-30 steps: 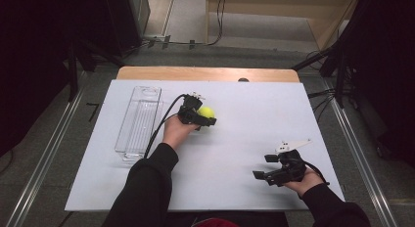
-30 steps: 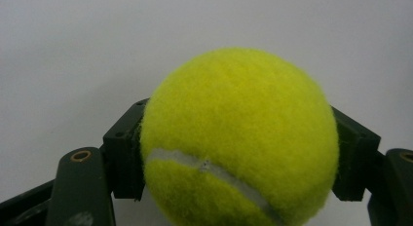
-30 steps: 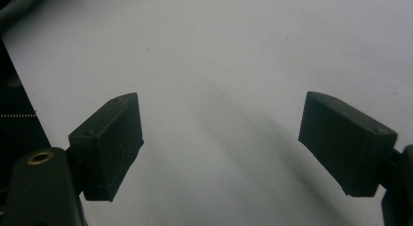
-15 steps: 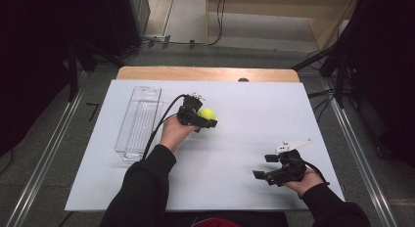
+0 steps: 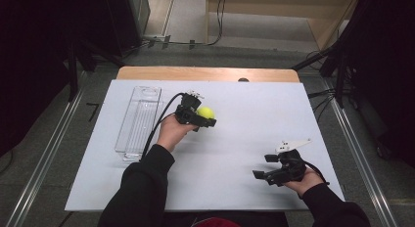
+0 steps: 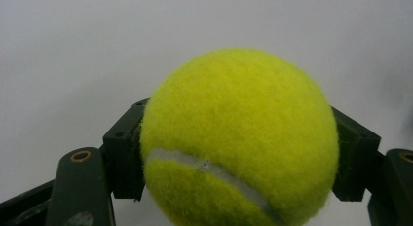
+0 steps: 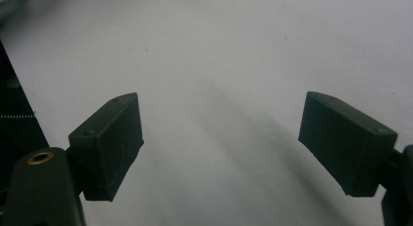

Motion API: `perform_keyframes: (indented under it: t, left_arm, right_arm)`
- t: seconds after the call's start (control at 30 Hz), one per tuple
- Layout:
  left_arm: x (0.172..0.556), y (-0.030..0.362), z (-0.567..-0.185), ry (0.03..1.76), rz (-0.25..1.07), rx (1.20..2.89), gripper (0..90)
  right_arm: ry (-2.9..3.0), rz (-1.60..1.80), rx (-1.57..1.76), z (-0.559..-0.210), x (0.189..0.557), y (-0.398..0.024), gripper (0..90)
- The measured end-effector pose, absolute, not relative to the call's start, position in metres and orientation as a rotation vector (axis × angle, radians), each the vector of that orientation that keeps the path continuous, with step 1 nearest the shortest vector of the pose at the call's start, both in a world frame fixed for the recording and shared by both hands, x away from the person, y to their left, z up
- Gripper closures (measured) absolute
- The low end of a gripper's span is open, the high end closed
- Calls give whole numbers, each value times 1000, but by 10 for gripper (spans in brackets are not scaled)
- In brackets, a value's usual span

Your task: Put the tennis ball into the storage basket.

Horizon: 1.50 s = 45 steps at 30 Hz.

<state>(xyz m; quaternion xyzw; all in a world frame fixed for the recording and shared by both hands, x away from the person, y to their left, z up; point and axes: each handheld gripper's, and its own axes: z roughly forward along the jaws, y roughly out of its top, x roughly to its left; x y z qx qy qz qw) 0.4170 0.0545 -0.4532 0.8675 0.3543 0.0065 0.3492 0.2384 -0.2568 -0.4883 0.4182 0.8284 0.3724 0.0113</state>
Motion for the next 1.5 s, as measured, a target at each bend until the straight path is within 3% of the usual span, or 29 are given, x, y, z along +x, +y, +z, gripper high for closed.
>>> perform_keyframes:
  t: [1.5]
  left_arm:
    - [413,81,-413,924,-5,2208,266]
  right_arm:
    - [2575,1168,1305,-488,239,-258,141]
